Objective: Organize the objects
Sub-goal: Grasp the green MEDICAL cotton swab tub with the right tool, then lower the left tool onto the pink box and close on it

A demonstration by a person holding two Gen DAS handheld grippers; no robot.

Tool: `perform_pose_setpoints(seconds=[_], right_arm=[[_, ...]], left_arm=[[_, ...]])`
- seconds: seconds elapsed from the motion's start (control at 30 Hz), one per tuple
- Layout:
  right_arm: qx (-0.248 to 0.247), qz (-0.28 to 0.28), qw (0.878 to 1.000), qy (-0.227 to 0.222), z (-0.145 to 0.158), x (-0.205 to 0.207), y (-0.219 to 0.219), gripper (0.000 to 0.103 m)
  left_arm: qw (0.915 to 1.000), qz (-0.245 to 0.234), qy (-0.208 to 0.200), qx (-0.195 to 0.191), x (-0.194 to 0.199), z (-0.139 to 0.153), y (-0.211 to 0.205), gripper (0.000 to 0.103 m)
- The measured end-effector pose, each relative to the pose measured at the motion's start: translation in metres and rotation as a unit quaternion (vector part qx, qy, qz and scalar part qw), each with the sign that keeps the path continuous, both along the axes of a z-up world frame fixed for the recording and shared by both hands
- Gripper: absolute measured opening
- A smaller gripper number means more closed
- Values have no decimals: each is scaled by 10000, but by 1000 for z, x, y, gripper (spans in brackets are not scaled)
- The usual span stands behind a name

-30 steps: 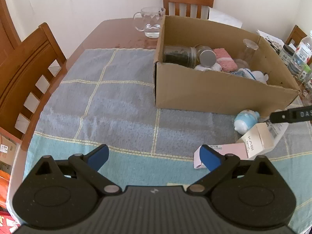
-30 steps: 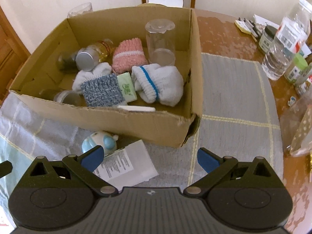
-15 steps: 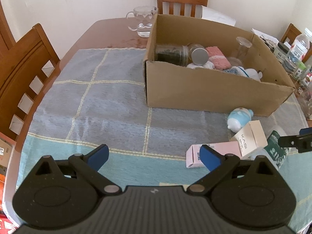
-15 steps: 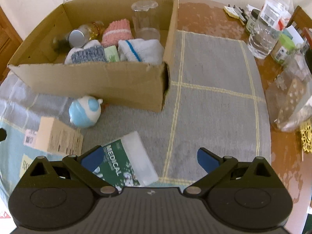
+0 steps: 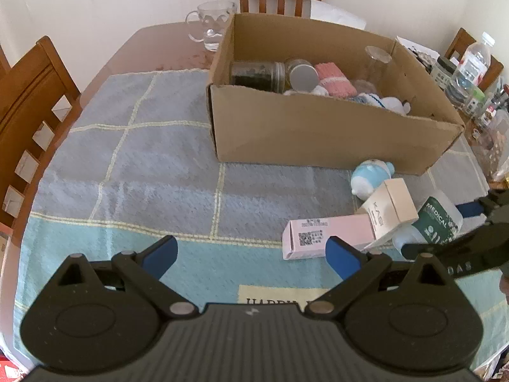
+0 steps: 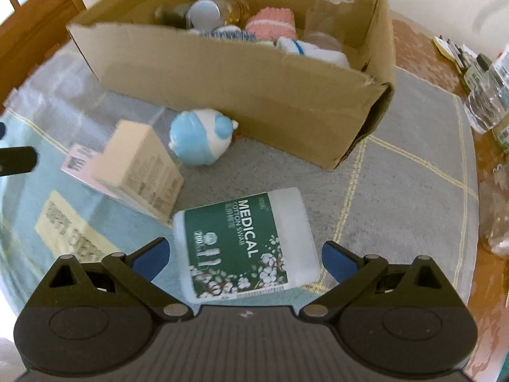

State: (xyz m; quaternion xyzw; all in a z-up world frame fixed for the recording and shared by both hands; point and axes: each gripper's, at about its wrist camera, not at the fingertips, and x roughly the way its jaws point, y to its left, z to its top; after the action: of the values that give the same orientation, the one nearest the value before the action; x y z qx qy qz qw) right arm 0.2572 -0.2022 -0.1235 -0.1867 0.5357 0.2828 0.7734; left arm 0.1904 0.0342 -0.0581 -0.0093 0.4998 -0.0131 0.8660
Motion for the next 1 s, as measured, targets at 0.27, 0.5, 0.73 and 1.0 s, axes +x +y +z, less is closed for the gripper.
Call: perform_pose_setpoints(seconds=[0.27,0.5,0.73,1.0], right_arm=[[-175,-354,9991,-153,-9,19,-13,103],[-109,-500,9987,-27,-19,25,-23,103],[-42,-502,9987,-106,-21,22,-25,103],[2,-321,9993,-165,-23,17,-24,103]], left_arm=[[9996,-224,123,-74,4,-11,-13,99],[9985,-422,251,-237,13,-25,-30,99],[9974,-484,251,-477,22,-29,-43,99],[9970,-548,289,-466,30,-42,-56,99]])
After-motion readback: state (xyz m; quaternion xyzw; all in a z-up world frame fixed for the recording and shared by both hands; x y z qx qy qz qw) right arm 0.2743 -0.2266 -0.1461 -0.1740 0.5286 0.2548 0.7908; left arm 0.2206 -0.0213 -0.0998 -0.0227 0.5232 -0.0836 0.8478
